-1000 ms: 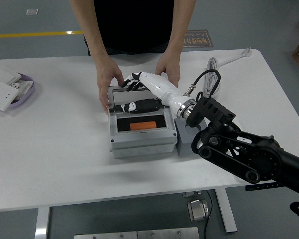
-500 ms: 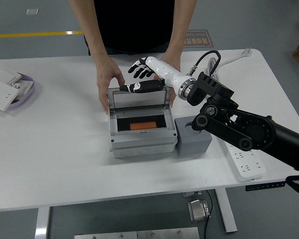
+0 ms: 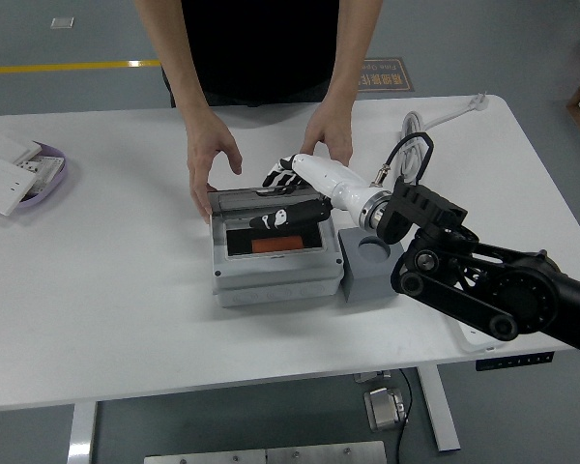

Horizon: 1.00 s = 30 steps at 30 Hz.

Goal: Pick up the cylinder from the cube,place it in the box,flap close box

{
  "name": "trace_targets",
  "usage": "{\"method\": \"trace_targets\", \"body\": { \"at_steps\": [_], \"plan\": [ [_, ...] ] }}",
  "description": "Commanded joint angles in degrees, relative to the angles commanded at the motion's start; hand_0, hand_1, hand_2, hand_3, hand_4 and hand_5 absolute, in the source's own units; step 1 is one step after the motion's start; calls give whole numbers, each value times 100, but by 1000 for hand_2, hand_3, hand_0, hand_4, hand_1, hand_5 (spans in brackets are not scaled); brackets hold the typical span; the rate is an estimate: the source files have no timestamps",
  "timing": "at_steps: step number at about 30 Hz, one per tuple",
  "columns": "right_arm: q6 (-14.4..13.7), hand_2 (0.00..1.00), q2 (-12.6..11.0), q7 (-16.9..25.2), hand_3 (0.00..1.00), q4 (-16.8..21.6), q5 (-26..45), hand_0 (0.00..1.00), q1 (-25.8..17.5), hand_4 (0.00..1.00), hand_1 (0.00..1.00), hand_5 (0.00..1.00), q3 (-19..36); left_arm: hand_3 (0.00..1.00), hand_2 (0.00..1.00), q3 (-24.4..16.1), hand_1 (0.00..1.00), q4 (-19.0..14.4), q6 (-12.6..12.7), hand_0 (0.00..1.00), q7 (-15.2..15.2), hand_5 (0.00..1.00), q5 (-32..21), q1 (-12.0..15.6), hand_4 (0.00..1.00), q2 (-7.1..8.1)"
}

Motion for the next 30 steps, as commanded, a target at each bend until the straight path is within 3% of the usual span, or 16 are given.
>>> {"method": "trace_targets", "body": {
  "at_steps": [7,15,20,25,30],
  "plan": [
    [-29,634,19,-196,669,504,-609,634,-154,911,613,553,-349,668,625,-53,647,-5,1,629,-2,253,46,0,722,-4],
    [-3,638,-27,-226,671,504,-877,634,-288,897,617,558,-586,668,625,-68,647,-6,2,629,-5,253,58,-2,722,-2],
    [-116,640,-253,-139,673,639,-960,640,-490,894,619,564,-20,668,625,-30,647,-2,2,629,-4,253,27,11,722,1],
    [-390,640,-522,105,673,989,-810,640,-991,894,619,564,778,668,625,43,647,5,3,629,-3,253,-42,41,722,2],
    [-584,636,-507,608,671,986,-213,634,-1589,889,615,568,1667,668,625,86,647,4,3,629,-2,253,-74,71,722,-16]
  ]
}}
